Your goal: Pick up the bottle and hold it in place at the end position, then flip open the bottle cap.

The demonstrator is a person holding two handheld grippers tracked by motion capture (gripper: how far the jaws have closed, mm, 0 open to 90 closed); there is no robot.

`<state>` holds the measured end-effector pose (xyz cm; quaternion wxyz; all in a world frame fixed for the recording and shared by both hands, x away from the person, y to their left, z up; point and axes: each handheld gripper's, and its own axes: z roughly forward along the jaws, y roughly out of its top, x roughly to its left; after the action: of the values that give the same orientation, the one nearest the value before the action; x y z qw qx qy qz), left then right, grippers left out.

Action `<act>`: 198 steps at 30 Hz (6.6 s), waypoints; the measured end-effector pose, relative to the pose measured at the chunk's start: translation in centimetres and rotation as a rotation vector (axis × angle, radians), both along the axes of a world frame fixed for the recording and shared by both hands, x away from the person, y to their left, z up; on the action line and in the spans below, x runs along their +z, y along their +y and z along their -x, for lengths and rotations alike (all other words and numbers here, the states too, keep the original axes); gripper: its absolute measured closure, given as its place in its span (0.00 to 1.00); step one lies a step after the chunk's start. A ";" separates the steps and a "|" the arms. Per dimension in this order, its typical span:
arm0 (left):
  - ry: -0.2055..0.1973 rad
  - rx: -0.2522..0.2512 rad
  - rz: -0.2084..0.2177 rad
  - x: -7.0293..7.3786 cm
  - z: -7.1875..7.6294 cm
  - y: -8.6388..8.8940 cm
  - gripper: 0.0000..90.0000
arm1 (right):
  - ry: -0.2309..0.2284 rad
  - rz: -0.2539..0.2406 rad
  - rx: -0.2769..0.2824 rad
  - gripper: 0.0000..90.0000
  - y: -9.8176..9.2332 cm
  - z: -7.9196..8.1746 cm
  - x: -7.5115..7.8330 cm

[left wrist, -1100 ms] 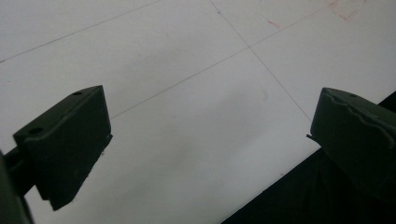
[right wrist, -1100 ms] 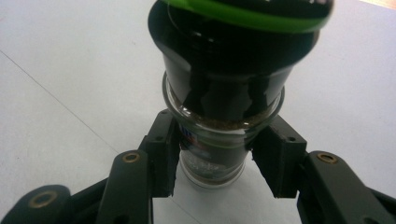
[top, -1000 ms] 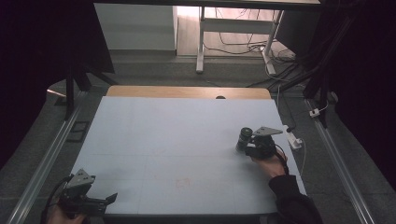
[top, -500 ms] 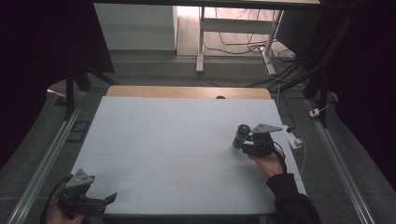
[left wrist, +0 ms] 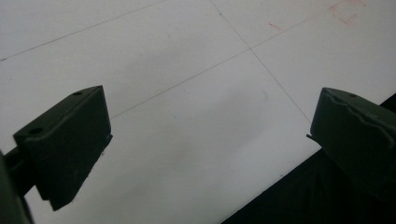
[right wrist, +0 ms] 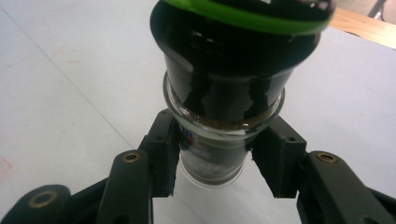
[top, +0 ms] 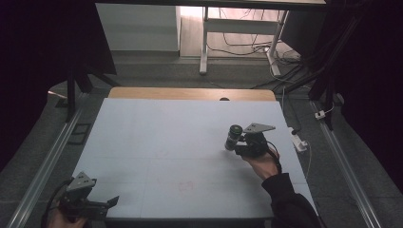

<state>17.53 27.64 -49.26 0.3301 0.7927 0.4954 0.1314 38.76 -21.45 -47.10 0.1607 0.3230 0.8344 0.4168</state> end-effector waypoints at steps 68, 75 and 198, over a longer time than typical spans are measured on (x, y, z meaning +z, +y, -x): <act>0.011 -0.015 0.011 0.0 -0.2 0.1 0.00 | -0.006 0.081 0.156 0.58 12.6 -2.6 -3.5; 0.013 -0.018 0.009 0.0 -0.2 0.0 0.00 | -0.005 0.083 0.154 0.58 12.6 -2.6 -3.8; -0.139 -0.476 0.056 1.8 -20.6 -17.2 0.98 | 0.004 0.076 0.172 0.58 12.3 -2.8 -3.9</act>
<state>38.11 10.43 -47.50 0.4066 0.8667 0.2744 0.0904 41.52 -9.12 -51.02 0.1348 0.2449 0.8745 0.3964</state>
